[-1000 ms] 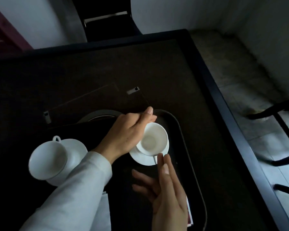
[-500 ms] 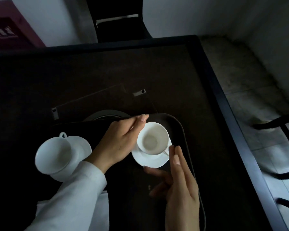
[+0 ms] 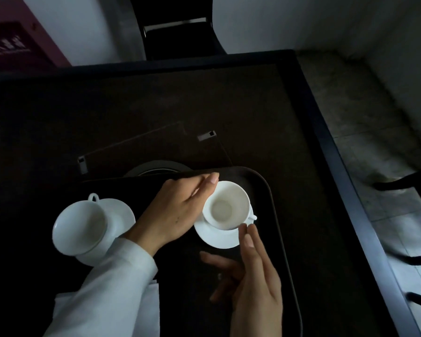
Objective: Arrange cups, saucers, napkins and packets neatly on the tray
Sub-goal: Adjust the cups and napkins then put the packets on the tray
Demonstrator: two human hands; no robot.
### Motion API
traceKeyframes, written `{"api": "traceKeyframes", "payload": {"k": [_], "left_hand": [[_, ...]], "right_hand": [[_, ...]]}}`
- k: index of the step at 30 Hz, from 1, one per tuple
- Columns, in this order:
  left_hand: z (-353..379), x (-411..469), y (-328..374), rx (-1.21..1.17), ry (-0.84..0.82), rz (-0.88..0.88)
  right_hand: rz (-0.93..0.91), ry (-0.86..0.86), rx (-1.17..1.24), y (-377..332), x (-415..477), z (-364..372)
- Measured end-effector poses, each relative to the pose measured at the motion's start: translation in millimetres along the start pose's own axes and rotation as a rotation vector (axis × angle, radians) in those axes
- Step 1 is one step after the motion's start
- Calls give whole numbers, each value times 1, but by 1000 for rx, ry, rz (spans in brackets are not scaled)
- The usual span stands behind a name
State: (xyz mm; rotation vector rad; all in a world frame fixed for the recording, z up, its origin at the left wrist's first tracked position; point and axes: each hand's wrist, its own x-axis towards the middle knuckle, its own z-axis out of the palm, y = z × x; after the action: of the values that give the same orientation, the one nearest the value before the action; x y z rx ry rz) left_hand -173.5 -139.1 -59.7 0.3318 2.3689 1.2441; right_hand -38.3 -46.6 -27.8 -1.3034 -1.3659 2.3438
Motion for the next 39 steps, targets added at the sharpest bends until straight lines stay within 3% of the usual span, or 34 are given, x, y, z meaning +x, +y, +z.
{"api": "traceKeyframes", "payload": {"k": [9, 14, 23, 26, 39], "left_hand": [[-10, 12, 9, 3, -58, 46], [-5, 18, 9, -46, -97, -14], [-4, -9, -3, -81, -3, -13], [0, -14, -2, -171, 40, 0], [40, -38, -14, -543, 257, -78]], "right_hand": [[-9, 14, -53, 0, 5, -17], [29, -15, -25, 1, 3, -14], [-109, -12, -155, -8, 21, -26], [-139, -12, -150, -1, 20, -36], [-390, -123, -522, 24, 36, -51]]}}
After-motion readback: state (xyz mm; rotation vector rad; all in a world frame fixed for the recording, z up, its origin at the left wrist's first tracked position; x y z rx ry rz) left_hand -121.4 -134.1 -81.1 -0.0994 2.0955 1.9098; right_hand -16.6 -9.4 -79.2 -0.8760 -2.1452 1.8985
